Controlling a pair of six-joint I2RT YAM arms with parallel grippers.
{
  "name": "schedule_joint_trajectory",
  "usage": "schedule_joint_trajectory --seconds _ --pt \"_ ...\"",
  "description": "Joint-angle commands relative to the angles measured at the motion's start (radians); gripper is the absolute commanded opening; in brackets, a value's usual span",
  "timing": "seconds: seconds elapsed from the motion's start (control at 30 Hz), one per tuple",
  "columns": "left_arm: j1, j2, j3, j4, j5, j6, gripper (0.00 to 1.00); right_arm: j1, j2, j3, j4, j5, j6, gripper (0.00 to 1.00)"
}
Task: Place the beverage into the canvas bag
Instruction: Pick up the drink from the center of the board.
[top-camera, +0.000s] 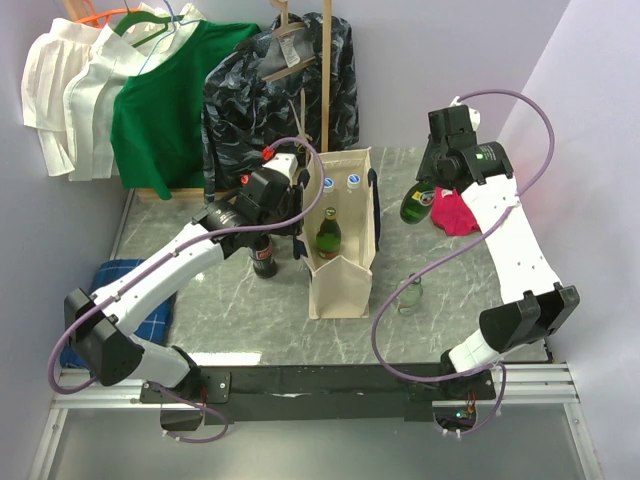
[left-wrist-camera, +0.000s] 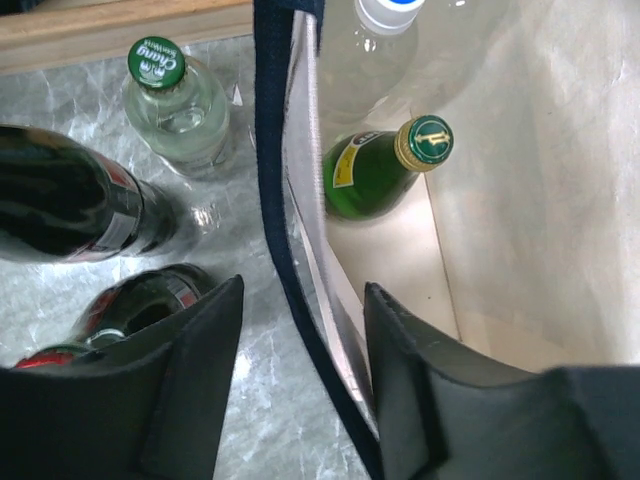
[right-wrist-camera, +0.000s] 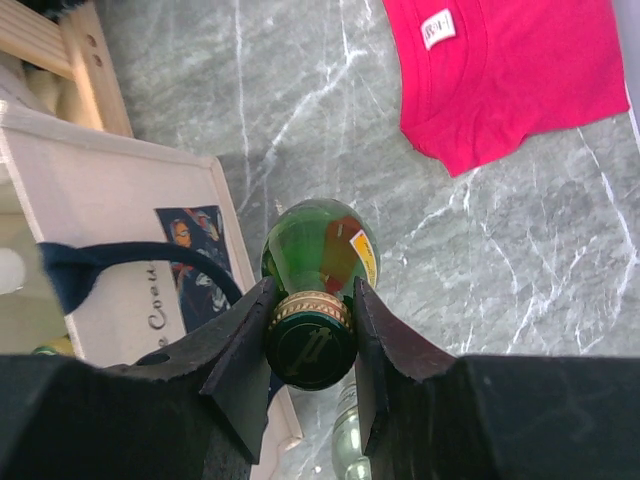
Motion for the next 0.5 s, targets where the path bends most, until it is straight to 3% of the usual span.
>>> schedule_joint_trajectory --seconds 0.0,0.13,0.3,0.47 --pt "0.002 -0.047 -0.008 0.011 0.015 -0.019 0.50 0.027 -0.075 0.125 0.068 0.046 0.000 0.00" --pt "0.002 -0.049 -0.009 0.012 0.019 -0.020 0.36 0.041 -0.073 0.165 0.054 0.051 0.000 0.00" --pt "0.002 -0.050 -0.009 0.009 0.012 -0.020 0.28 0.053 -0.076 0.189 0.050 0.057 -0.003 0.00" --pt "0.002 -0.049 0.000 0.005 0.009 -0.023 0.06 0.064 -0.073 0.228 0.042 0.057 -0.011 0.00"
